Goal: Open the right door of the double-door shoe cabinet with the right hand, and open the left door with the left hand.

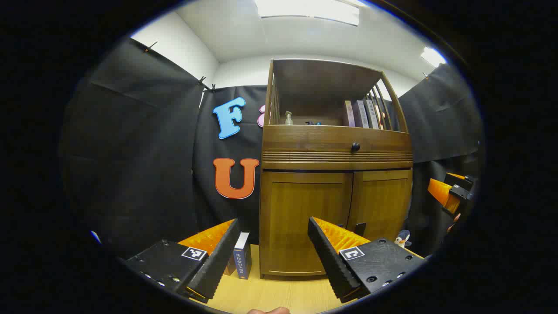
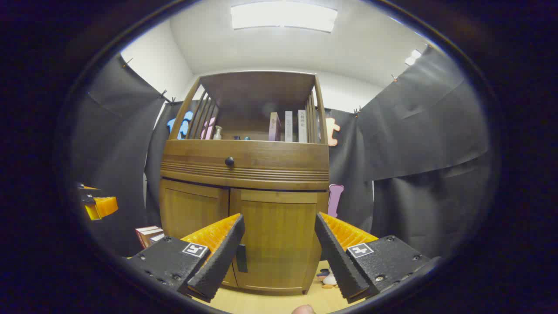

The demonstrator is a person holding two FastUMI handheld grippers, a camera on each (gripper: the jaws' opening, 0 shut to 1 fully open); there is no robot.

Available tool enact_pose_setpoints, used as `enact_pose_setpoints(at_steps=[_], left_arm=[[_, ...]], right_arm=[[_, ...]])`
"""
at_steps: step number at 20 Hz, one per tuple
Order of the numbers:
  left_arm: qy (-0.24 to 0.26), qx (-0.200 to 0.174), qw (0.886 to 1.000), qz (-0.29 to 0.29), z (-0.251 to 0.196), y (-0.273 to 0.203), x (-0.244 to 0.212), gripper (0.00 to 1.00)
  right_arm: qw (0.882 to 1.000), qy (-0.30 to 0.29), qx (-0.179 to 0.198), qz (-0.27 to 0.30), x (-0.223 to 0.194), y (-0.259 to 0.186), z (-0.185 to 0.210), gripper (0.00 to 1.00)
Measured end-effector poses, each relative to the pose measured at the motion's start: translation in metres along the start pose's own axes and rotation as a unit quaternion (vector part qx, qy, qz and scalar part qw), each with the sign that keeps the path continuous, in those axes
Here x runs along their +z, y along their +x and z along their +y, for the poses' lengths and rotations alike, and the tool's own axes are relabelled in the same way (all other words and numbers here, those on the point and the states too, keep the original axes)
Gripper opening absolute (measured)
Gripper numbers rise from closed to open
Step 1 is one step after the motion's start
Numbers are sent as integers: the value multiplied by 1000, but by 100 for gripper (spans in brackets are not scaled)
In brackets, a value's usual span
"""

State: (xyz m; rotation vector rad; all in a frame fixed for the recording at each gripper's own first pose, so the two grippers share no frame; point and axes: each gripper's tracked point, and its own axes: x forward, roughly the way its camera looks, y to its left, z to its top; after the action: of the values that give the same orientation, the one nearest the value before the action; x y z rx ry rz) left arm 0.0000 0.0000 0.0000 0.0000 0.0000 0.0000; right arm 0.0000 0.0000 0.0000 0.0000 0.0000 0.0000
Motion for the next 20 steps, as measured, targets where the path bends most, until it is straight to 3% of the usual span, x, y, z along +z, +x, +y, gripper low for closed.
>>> enact_pose_setpoints(at_steps=[1, 15, 17, 19, 20], left_arm=[[-1, -1, 1000, -1, -2, 0, 1, 95], [6, -3, 1000, -11, -24, 1, 5, 95], [12, -1, 1000, -10, -23, -3, 4, 100], [18, 2, 1000, -10, -22, -6, 4, 100], [21, 6, 1000, -9, -20, -8, 3, 95]], right_arm=[[1000, 0, 3, 0, -1, 2, 0, 100], [999, 0, 24, 32, -20, 14, -4, 100], [999, 1, 28, 40, -29, 17, 1, 100], [998, 2, 37, 52, -40, 22, 10, 100], [997, 2, 43, 58, -45, 24, 15, 100]])
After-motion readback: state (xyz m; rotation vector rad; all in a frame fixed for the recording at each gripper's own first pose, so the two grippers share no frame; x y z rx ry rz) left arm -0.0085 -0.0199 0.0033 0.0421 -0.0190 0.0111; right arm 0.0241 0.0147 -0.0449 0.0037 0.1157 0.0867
